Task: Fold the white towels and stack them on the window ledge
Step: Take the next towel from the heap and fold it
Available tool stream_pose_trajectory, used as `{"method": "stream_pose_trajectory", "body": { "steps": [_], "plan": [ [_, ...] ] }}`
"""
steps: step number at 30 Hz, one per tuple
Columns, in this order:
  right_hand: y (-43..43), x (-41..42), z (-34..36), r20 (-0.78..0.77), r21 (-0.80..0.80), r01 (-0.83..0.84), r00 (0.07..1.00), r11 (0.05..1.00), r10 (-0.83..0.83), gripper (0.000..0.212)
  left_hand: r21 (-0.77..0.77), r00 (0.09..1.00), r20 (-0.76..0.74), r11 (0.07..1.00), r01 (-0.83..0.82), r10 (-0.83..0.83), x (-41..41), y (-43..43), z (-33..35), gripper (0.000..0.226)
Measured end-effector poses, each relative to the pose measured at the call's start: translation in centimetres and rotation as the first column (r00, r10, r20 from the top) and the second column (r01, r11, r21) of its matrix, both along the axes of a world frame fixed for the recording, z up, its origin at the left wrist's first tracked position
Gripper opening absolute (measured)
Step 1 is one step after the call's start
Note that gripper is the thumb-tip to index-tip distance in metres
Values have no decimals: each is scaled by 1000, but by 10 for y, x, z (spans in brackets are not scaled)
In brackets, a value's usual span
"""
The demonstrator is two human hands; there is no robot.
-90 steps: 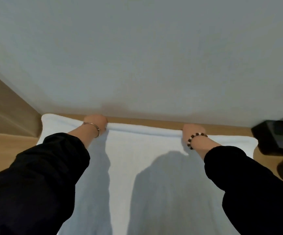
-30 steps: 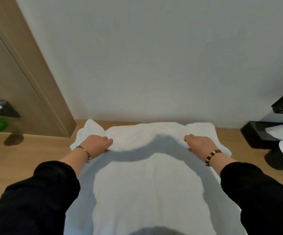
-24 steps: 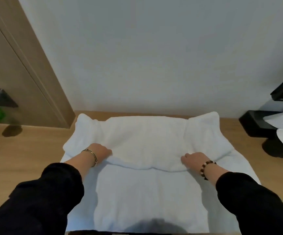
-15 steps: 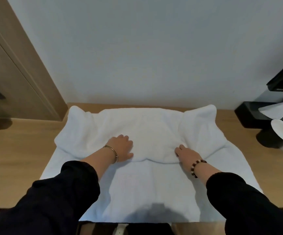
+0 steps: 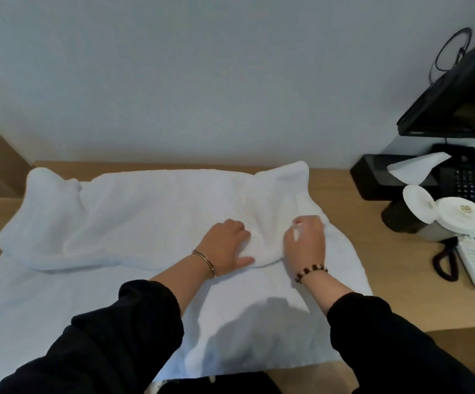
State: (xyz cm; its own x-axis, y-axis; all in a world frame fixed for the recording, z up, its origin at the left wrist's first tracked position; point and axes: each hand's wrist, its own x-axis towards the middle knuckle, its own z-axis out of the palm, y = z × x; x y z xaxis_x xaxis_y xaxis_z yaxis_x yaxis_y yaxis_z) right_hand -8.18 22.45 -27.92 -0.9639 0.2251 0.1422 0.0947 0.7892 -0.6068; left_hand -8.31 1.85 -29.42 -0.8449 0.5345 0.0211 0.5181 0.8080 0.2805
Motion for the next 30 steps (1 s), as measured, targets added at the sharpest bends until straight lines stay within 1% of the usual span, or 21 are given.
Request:
{"method": "stream_pose_trajectory", "body": {
  "steps": [1,2,3,4,5,6,8,9,10,12,13,14,16,17,19,21,23,24,26,28,30],
  "plan": [
    [12,-3,5,28,-88,202,979,975,-201,25,-42,999,-19,998,48,-49,2,14,-4,65],
    [25,-7,7,119,-187,370,928,910,-353,34,-110,997,-18,991,71,-74,6,27,-6,63],
    [35,-11,8,256,-289,495,865,820,-432,45,-163,997,-23,985,65,-70,9,39,-8,58],
    [44,-16,6,387,-377,570,813,730,-435,53,-184,999,-23,983,20,-25,10,48,-10,52],
    [48,-20,7,489,-461,601,786,653,-379,54,-178,999,-25,983,-47,43,12,54,-12,45],
    [53,-24,8,530,-540,583,796,607,-293,43,-136,994,-28,985,-104,101,13,57,-12,39],
    [56,-32,15,503,-632,500,846,592,-177,7,-7,987,-30,987,-160,160,12,58,-15,30],
    [56,-34,21,464,-677,440,877,591,-122,12,54,986,-20,985,-163,164,10,56,-15,25],
    [55,-35,27,423,-746,365,906,557,-28,17,87,984,17,980,-179,178,8,54,-13,21],
    [56,-30,40,289,-886,165,927,434,238,23,128,957,143,954,-271,252,4,50,-11,20],
    [57,-26,42,221,-912,58,904,407,365,35,164,918,250,921,-355,309,2,47,-10,27],
    [58,-20,46,192,-910,-25,860,413,473,47,244,855,373,851,-465,360,2,44,-7,35],
    [64,-12,49,223,-898,-88,753,432,619,53,405,720,578,632,-661,383,-1,35,-3,41],
    [67,-10,48,254,-910,-57,708,411,659,50,435,685,633,567,-700,361,-2,29,-3,35],
    [70,-11,48,330,-937,151,674,314,661,41,430,660,693,569,-701,290,-5,21,0,22],
    [77,-18,43,429,-898,402,705,180,565,42,421,621,744,548,-723,248,-6,19,6,23],
    [89,-31,38,490,-853,517,743,73,456,39,422,555,803,450,-787,216,-9,18,6,22],
    [93,-38,37,506,-842,537,752,52,423,40,418,522,828,397,-817,203,-9,17,7,22],
    [98,-54,35,527,-830,556,746,55,407,56,411,488,852,337,-847,190,-11,12,1,37],
    [94,-73,32,554,-819,559,709,132,436,72,406,470,866,303,-862,174,-12,11,-4,47],
    [83,-91,33,570,-818,527,681,232,460,72,405,460,872,287,-868,163,-12,12,-8,46]
  ]
}}
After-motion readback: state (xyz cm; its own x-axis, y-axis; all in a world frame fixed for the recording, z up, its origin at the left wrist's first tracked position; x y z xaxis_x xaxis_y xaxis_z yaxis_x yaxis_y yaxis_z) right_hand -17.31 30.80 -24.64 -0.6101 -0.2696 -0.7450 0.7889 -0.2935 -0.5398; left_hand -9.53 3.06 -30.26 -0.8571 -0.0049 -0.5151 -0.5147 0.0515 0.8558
